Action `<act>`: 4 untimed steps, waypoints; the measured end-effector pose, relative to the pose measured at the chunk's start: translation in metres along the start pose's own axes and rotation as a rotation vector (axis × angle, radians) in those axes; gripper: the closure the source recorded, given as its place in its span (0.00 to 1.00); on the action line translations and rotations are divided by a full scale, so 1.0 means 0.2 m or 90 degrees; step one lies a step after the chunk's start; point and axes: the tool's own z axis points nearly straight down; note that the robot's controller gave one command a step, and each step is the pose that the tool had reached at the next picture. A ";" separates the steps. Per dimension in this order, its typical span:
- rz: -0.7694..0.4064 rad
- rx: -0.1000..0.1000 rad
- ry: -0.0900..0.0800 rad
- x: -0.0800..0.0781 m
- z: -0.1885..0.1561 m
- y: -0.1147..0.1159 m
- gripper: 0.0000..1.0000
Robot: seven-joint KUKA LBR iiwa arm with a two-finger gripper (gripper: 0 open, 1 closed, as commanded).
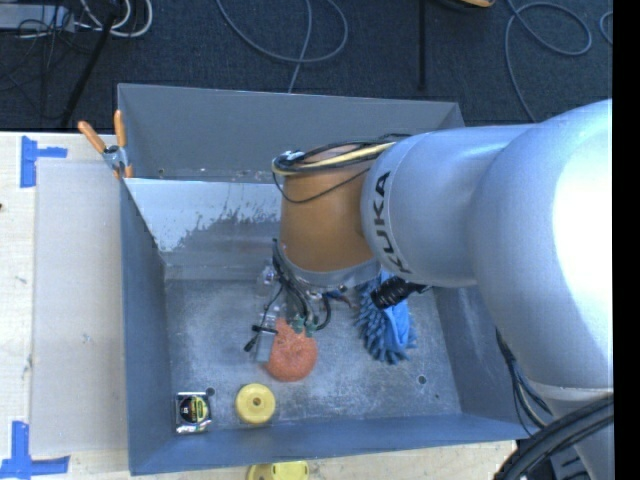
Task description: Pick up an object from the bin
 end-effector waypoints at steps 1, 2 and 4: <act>-0.134 -0.001 -0.001 0.02 -0.05 -0.10 0.00; -0.025 -0.002 -0.001 -0.02 0.18 -0.26 0.00; -0.126 -0.003 0.000 -0.01 0.18 -0.30 1.00</act>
Offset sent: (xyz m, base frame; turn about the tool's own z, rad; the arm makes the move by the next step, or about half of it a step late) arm -0.0073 -0.0560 -0.0385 -0.0376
